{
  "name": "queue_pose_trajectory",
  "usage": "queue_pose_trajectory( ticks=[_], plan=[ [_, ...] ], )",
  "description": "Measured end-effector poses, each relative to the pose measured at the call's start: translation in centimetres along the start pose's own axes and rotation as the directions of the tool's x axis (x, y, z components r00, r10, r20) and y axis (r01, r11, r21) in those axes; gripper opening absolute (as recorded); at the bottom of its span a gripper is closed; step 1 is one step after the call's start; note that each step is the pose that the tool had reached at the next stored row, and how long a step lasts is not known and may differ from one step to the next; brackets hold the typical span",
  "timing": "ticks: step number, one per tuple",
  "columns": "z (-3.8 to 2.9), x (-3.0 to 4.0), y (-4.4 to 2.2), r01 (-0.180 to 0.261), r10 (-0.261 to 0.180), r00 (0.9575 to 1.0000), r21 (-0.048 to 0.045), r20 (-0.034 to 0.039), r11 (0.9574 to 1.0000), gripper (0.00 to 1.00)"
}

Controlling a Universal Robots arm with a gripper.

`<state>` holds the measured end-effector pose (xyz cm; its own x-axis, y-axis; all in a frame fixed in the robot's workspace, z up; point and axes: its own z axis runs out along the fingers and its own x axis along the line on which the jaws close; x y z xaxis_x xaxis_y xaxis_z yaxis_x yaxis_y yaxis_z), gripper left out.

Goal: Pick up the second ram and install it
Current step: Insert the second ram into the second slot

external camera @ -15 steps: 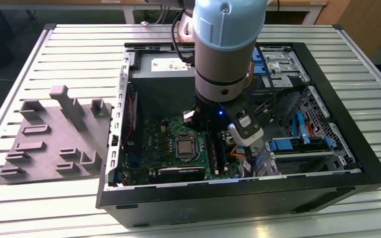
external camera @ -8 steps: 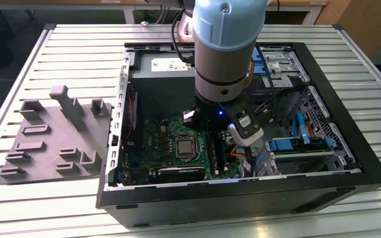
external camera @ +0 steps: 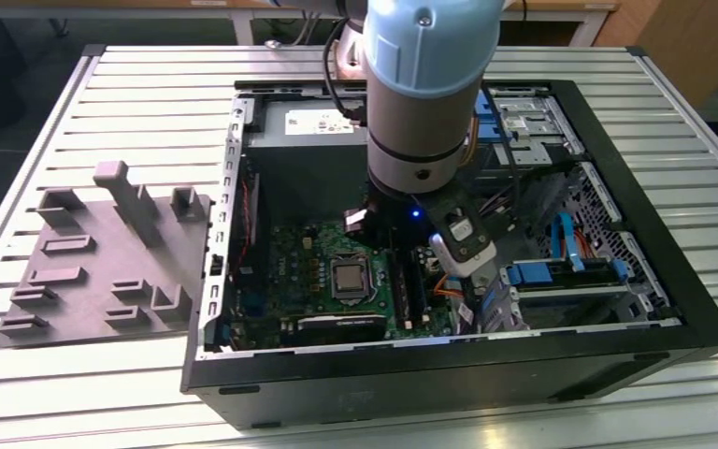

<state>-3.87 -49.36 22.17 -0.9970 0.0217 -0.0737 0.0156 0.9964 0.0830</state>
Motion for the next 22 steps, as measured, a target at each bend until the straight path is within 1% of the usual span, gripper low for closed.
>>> queue_pose_trajectory(
  ticks=[22],
  plan=[
    [0.20,0.02,-0.02,0.000,0.000,1.0000,0.0000,-0.0001,1.0000,0.11]
  ],
)
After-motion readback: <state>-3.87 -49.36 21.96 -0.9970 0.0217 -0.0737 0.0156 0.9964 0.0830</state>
